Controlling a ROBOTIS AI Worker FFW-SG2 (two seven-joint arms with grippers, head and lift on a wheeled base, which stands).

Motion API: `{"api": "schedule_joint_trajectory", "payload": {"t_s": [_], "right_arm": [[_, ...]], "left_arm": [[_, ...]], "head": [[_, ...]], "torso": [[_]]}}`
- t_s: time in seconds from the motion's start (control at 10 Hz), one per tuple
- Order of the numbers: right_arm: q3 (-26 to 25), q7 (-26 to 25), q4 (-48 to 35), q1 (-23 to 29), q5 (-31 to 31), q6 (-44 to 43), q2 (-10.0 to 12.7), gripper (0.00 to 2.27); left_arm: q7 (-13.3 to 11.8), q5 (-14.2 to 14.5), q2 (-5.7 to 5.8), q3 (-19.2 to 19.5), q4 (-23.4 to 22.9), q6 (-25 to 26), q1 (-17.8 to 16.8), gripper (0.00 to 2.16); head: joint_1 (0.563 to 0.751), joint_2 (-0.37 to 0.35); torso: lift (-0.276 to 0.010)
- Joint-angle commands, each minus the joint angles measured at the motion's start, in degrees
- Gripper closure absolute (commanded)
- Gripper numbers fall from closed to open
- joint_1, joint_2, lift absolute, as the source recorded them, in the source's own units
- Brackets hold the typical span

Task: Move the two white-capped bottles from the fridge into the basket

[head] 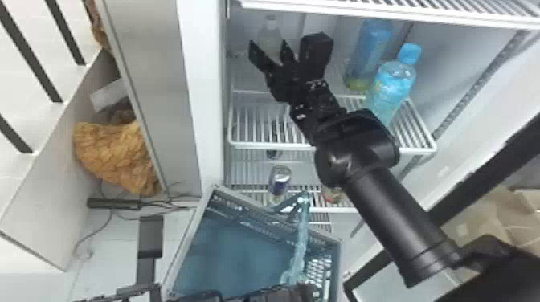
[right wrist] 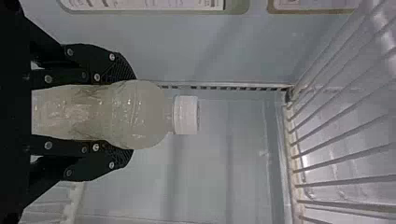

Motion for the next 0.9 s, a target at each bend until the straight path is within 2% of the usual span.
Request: {"api": "schedule_joint_trajectory", "payload": {"t_s": [0.0, 0.3, 0.5, 0.8], "right_arm": [[-0.11, -0.08, -2.75, 1.42, -0.52, 0.07, -0.17, 0.89], [-1.03, 0.01, -9.22, 5.22, -1.32, 1.19, -0.6, 0.89], [-5.03, 0.18, -18.93, 10.0, 4.62, 5.83, -0.69, 0.89], [-7.88, 1.06, -29.9, 16.89, 4.5, 12.3, -1.48, 0.89]], "left_arm": [[-0.11, 0.19, 0.01, 0.39, 0.0, -0.04, 0.28, 1.19], [-0.11, 0.3, 0.01, 0.62, 0.0, -0.04, 0.84, 1.19], [-0.2, 0.3, 0.01, 0.85, 0.0, -0.04, 1.26, 1.19], [-0.2, 0.19, -0.26, 1.3, -0.28, -0.04, 1.68, 1.19]], "head": [[0.695, -0.12], [0.695, -0.108], [0.695, -0.109], [0.695, -0.13]], "torso": [[0.0], [0.0], [0.0], [0.0]]}}
